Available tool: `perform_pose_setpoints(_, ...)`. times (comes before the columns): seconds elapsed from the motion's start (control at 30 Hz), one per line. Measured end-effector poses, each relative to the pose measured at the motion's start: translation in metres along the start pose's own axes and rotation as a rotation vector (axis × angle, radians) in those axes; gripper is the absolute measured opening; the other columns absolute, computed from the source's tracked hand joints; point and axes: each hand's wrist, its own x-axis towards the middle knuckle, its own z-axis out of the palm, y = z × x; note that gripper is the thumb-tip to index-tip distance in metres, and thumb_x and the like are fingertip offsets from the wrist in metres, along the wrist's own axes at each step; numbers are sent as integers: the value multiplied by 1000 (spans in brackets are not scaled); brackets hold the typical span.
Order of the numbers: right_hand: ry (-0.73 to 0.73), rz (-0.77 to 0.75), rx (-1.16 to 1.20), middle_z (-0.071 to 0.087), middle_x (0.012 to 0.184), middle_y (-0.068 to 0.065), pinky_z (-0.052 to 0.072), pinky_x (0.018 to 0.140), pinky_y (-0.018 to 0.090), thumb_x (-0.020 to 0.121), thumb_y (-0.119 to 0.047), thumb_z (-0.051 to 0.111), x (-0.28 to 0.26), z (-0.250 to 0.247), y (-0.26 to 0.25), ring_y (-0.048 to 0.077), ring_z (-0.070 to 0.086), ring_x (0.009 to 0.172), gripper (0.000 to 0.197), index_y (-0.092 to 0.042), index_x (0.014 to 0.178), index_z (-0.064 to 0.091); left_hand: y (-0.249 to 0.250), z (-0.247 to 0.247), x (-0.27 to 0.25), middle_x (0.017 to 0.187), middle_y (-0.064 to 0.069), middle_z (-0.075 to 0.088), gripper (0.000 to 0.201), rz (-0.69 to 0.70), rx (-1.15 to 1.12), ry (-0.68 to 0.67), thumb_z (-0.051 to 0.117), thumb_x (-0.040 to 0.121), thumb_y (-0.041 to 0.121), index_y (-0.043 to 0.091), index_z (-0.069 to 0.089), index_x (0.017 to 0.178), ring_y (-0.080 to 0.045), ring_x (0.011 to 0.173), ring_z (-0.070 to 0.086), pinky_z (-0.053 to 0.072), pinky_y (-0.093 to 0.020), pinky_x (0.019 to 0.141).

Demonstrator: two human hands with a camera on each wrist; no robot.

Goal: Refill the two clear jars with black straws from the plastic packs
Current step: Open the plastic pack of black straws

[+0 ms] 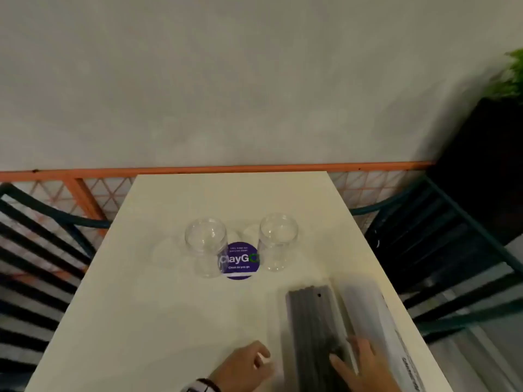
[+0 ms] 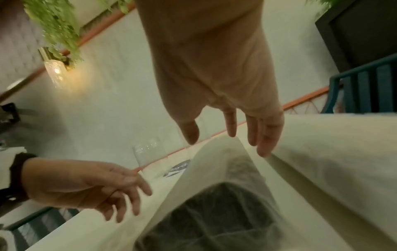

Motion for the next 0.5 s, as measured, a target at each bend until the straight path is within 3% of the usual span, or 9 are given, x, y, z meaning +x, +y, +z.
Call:
perform_pose_setpoints(0.07,-70,115,79,37,143,7,35,108,37,76,-55,64,10,9,0,25,40,129,77,-19,135,29,11,13,22,98,2,57,40,-21,-59,-62,55,84,46,23,43,116,-7,76,56,44,-14,71)
perform_pose_setpoints(0.17,-87,205,274,39,143,13,38,107,37,68,-50,74,24,29,0,29,42,129,101,-9,142,19,22,33,43,108,-3,54,62,-35,-186,-101,58,83,46,17,33,132,-14,89,56,47,-19,77)
perform_pose_setpoints(0.23,-114,239,416,52,128,12,47,95,33,67,-38,80,31,35,3,27,53,115,93,-4,136,28,19,42,49,114,-2,56,65,-18,-287,-85,63,81,41,16,32,132,-14,99,59,50,-22,83)
perform_pose_setpoints(0.33,-260,191,619,69,100,5,56,69,25,62,-26,85,34,33,-5,19,67,89,67,-1,116,55,7,43,50,125,-3,55,73,-3,-330,-61,68,76,36,10,30,132,-13,110,58,48,-30,97)
perform_pose_setpoints(0.4,-339,151,661,72,100,6,57,70,27,58,-30,86,35,36,-11,20,69,89,66,-6,113,59,0,37,46,117,-1,56,67,-23,-348,-49,67,80,29,10,28,131,-11,101,60,51,-22,88)
perform_pose_setpoints(0.47,-379,130,663,65,109,7,57,80,34,58,-31,85,36,38,-19,22,65,97,72,-10,118,50,-2,26,36,102,3,56,55,-37,-368,-45,63,84,23,13,29,126,-8,86,60,51,-15,71)
perform_pose_setpoints(0.5,-386,91,636,61,112,5,56,83,36,60,-30,84,35,39,-24,21,62,99,73,-13,119,44,-3,19,30,97,3,55,50,-40,-371,-39,60,86,22,14,30,125,-8,83,59,51,-17,69)
